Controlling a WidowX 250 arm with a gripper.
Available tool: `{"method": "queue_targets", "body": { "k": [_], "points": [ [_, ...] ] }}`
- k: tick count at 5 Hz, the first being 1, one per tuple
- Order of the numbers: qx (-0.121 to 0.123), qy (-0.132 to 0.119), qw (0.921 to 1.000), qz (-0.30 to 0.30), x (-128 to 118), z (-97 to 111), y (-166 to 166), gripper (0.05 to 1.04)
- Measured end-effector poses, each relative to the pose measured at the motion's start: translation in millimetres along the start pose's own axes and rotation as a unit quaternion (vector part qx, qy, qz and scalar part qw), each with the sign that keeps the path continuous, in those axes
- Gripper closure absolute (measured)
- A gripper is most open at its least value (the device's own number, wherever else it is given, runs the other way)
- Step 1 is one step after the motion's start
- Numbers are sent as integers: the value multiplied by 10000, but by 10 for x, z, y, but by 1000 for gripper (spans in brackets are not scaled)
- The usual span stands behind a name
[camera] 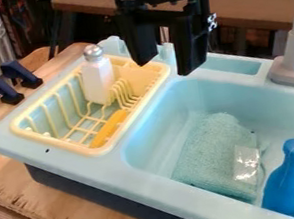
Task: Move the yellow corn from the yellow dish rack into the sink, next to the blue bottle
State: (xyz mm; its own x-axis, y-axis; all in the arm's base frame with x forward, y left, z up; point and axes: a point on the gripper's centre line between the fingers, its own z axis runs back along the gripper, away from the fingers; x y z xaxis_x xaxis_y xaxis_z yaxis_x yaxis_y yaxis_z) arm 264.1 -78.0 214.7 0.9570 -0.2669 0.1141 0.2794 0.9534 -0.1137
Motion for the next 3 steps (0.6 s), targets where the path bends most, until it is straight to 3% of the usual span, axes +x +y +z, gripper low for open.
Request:
{"method": "queue_targets", "body": {
  "k": [1, 2, 3],
  "points": [
    [-5, 141, 9999, 28, -16, -86, 27, 77],
    [-64, 17, 9998, 182, -44, -157, 338, 77],
    [254, 166, 9992, 251, -128, -133, 592, 77]
  ]
}}
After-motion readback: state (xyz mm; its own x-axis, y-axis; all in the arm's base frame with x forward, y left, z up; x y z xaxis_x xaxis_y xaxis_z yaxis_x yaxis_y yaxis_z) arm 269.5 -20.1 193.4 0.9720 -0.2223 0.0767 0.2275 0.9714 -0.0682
